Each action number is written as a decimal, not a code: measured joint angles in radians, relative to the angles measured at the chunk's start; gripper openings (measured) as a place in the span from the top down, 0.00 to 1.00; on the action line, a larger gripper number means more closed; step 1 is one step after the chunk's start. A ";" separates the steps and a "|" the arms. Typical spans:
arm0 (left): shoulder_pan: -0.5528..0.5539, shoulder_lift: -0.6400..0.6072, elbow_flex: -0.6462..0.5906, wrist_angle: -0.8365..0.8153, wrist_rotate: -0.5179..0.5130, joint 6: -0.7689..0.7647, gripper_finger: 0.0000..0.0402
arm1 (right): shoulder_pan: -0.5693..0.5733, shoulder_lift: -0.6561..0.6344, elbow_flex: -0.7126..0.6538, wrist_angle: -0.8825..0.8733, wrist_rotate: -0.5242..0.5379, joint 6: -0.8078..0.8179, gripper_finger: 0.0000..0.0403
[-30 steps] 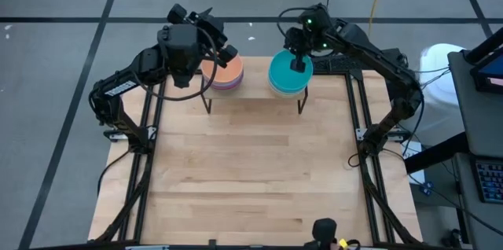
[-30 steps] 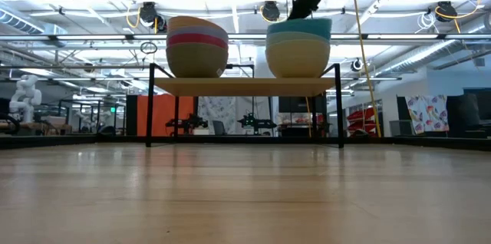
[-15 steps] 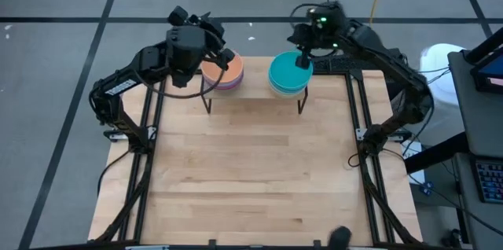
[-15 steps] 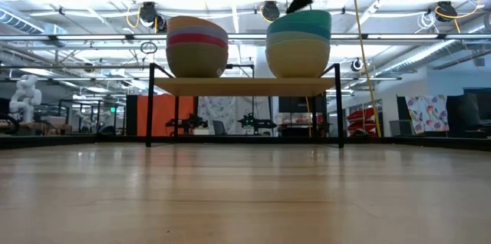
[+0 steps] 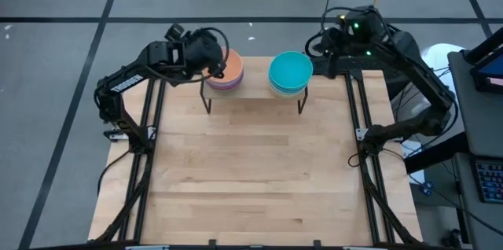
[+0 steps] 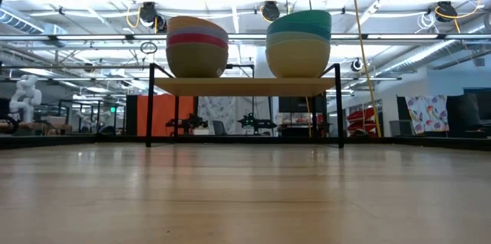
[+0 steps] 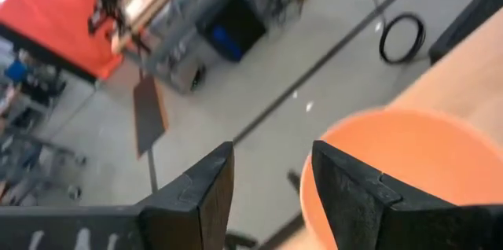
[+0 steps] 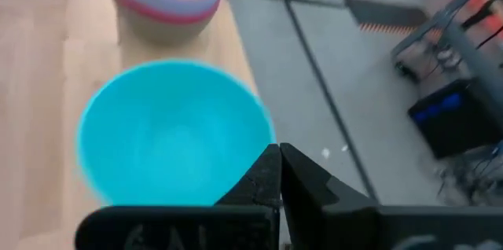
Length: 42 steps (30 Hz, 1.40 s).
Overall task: Place and stack bowls onto a shelf
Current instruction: Adjust the stacked bowls on the shelf
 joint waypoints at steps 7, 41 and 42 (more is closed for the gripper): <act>0.005 -0.002 -0.009 -0.221 0.036 -0.245 0.56 | 0.000 0.003 0.000 -0.177 0.003 0.050 1.00; 0.027 -0.112 -0.119 -0.214 0.260 -0.140 0.99 | -0.016 -0.051 -0.124 -0.283 0.079 0.079 1.00; 0.031 -0.121 -0.129 -0.214 0.262 -0.139 0.99 | -0.016 -0.051 -0.125 -0.277 0.078 0.085 1.00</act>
